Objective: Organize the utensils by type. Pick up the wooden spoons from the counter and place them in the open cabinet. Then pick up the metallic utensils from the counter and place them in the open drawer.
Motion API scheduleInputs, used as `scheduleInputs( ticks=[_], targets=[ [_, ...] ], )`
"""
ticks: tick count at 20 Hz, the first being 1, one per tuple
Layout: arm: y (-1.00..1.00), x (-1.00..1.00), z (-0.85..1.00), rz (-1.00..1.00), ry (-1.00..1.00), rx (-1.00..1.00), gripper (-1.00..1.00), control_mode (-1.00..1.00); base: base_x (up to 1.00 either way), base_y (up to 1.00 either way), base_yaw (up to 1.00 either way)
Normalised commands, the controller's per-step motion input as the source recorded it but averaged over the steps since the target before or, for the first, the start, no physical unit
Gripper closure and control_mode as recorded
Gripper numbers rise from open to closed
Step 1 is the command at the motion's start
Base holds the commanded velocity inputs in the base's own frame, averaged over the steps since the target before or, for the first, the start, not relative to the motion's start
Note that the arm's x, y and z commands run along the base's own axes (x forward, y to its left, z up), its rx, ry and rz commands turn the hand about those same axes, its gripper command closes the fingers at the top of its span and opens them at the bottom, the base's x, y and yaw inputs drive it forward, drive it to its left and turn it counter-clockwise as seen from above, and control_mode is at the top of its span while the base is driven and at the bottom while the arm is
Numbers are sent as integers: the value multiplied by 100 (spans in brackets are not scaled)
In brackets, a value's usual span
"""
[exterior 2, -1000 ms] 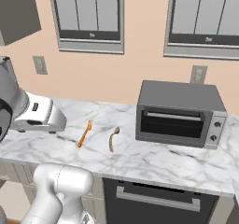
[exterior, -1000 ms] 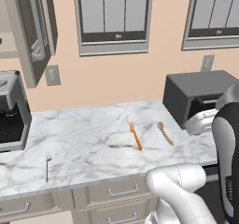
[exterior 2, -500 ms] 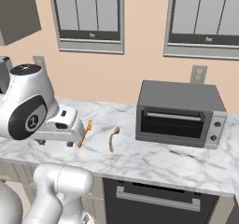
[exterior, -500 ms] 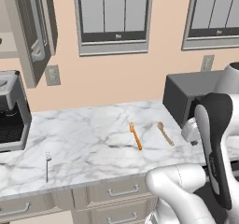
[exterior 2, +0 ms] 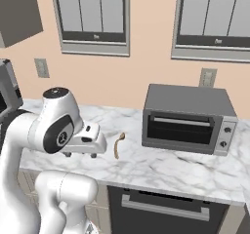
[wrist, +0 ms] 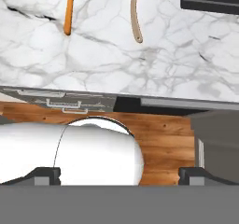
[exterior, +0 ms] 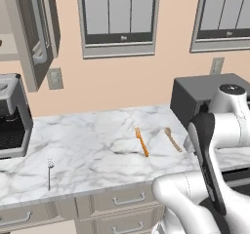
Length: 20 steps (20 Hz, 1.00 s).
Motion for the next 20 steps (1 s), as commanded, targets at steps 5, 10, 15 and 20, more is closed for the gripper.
scheduleInputs(
  ticks=[5, 10, 15, 20],
  targets=[
    [-16, 75, -26, 0, 0, 0, -100, -100, 0, 0, 0],
    [0, 47, -29, 1, 0, 0, -100, -100, 0, 0, 0],
    [0, 51, -38, 2, 0, 1, -100, -100, 0, 0, 0],
    [-1, 66, -38, 0, 0, 4, -100, -100, 0, 0, 0]
  ],
)
